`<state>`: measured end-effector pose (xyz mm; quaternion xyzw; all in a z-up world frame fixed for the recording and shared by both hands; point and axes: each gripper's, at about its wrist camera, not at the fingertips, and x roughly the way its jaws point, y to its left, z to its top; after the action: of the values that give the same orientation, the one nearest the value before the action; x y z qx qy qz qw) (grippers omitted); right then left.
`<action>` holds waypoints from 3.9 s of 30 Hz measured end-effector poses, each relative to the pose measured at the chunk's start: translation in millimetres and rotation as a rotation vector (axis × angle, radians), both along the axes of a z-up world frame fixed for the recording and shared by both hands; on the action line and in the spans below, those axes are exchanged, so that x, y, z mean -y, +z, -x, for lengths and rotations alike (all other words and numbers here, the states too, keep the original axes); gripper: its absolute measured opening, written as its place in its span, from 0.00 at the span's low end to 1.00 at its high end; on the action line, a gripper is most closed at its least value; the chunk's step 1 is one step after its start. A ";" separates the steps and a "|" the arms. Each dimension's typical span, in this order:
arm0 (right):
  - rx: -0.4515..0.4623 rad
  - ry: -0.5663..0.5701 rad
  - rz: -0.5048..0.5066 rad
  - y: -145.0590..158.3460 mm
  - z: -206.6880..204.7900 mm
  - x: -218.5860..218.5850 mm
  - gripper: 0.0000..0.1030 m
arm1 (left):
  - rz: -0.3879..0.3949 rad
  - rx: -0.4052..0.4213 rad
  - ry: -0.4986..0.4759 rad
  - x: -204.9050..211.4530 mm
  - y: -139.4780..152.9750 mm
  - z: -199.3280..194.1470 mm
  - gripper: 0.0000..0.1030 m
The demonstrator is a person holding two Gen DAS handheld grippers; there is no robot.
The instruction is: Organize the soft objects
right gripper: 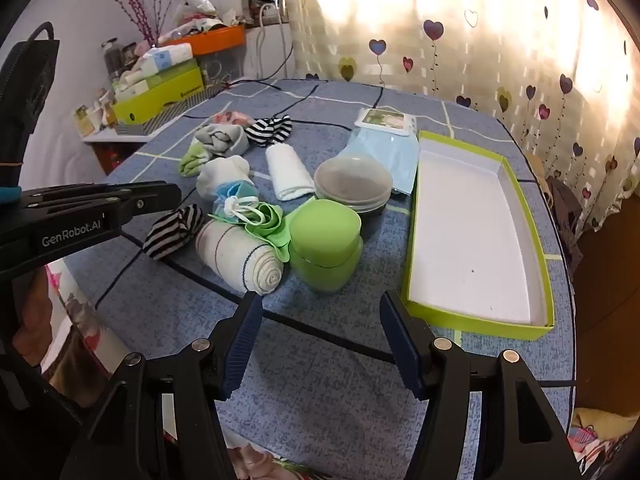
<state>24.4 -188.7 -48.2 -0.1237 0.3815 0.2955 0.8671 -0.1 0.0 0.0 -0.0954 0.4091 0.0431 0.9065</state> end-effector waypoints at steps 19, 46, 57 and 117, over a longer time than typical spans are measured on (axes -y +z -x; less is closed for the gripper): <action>0.011 0.063 -0.020 3.0 7.0 -6.6 0.60 | -0.007 -0.015 0.018 -2.1 -2.3 3.9 0.12; 0.022 0.100 -0.032 5.6 8.7 -13.0 0.60 | -0.017 -0.026 0.028 -5.3 -5.4 1.7 0.12; 0.027 0.112 -0.037 6.7 8.6 -16.1 0.60 | -0.008 -0.030 0.028 -7.7 -6.9 3.3 0.12; 0.057 0.187 -0.072 17.5 6.1 -46.8 0.60 | 0.059 0.026 0.086 -46.7 -12.0 11.5 0.12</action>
<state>18.4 -142.0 -30.6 -0.1358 0.3324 0.3850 0.8502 -11.6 46.8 -12.0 -0.1401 0.3939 0.0689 0.9058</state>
